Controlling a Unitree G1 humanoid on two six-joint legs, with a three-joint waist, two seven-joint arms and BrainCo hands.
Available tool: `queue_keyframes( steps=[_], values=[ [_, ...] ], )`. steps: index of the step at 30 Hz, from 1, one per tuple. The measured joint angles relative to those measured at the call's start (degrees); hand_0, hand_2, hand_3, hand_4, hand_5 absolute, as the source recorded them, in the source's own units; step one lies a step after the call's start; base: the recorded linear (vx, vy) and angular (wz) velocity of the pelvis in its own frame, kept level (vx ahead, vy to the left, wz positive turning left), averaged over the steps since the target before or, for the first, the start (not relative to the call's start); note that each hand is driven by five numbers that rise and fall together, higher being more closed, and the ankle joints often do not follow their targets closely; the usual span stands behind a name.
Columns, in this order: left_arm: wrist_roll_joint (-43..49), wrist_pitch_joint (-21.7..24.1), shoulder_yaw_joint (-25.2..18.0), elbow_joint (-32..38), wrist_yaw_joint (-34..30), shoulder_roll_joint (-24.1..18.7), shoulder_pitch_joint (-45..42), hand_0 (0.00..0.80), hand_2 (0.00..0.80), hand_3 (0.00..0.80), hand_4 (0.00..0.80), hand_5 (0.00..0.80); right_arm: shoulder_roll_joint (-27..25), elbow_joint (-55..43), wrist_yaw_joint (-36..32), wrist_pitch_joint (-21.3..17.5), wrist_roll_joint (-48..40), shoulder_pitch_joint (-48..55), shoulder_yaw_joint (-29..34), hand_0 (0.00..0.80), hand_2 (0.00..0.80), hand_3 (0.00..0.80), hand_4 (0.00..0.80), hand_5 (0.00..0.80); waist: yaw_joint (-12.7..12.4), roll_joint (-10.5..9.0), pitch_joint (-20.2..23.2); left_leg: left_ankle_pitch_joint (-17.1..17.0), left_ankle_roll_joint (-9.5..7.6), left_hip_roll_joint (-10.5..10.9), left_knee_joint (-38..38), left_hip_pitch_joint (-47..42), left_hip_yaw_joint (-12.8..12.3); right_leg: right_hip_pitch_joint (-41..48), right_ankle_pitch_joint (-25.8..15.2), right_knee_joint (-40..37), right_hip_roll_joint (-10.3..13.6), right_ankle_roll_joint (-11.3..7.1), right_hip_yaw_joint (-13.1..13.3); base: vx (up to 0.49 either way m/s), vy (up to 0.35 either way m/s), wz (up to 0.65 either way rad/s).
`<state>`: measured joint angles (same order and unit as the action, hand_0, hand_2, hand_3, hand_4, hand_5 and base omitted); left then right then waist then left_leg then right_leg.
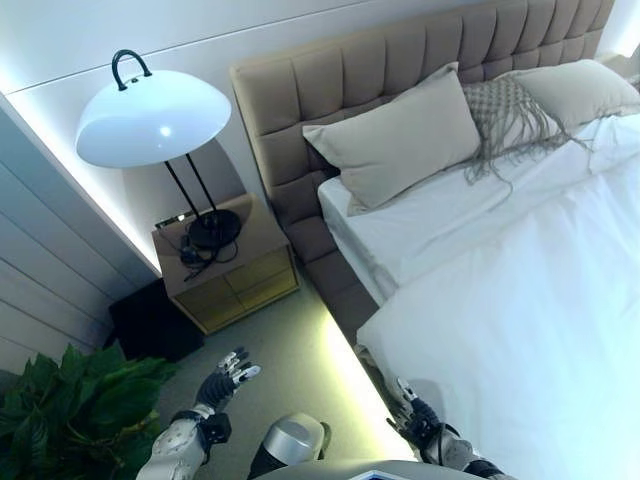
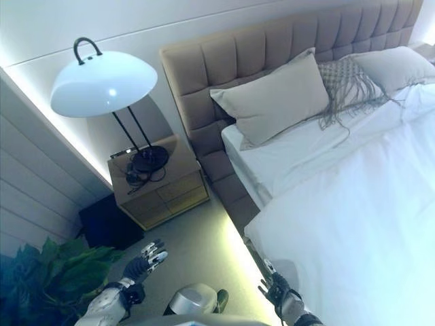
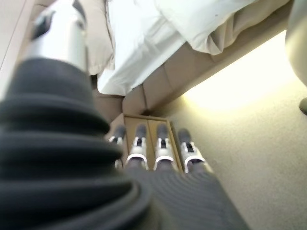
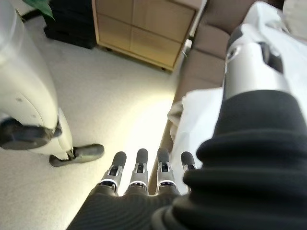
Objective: Make the bed neatly
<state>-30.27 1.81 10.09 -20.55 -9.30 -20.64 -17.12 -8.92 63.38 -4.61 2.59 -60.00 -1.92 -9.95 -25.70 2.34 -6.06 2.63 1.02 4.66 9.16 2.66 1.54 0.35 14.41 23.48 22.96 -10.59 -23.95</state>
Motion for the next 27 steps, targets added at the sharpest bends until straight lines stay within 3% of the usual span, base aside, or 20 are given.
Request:
queue_keyframes(
  steps=[8, 15, 23, 27],
  values=[
    [1.7, 2.2, 0.1, 0.0, 2.1, 0.5, -1.4, 0.000, 0.000, 0.000, 0.000, 0.000, -1.6, -5.5, -1.3, -6.9, -2.7, 2.7, 7.6, 0.000, 0.000, 0.000, 0.000, 0.000, 3.2, -0.04, 0.0, 0.0, 0.00, -0.4, -0.6, -1.0, -1.4, -0.1, -0.1, -0.2, -0.5, 0.03, 1.2, -0.023, -0.009, -0.07],
    [13.5, 10.7, 3.7, 0.0, 7.5, -0.9, -1.6, 0.000, 0.000, 0.000, 0.000, 0.000, -4.0, -9.1, -5.5, -8.9, -2.8, 7.5, 12.0, 0.000, 0.000, 0.000, 0.000, 0.000, 7.8, -0.24, -1.0, 0.1, 0.15, -1.7, -0.7, -1.1, -4.0, -2.1, -0.9, -0.4, -1.8, 0.69, 4.1, -0.071, -0.069, -0.23],
    [32.2, 17.2, 13.6, -8.5, 24.9, -2.3, 7.7, 0.000, 0.000, 0.000, 0.000, 0.000, -5.0, -3.1, -13.7, -9.0, -11.3, 9.4, 14.9, 0.000, 0.000, 0.000, 0.000, 0.000, 14.0, -0.71, -3.7, 0.3, 1.26, -5.1, -0.6, -0.9, -8.4, -5.6, -3.2, -1.9, -5.3, 2.21, 8.2, -0.106, -0.160, -0.39],
    [40.1, 20.2, 16.8, -8.4, 33.8, -3.1, 14.2, 0.000, 0.000, 0.000, 0.000, 0.000, -5.5, -0.3, -17.2, -9.0, -15.4, 7.9, 15.2, 0.000, 0.000, 0.000, 0.000, 0.000, 15.2, -1.49, -5.8, 0.2, 2.02, -6.6, -0.3, 1.1, -9.0, -10.1, -5.1, -1.9, -6.6, 3.10, 9.4, -0.218, -0.176, -0.54]
  ],
)
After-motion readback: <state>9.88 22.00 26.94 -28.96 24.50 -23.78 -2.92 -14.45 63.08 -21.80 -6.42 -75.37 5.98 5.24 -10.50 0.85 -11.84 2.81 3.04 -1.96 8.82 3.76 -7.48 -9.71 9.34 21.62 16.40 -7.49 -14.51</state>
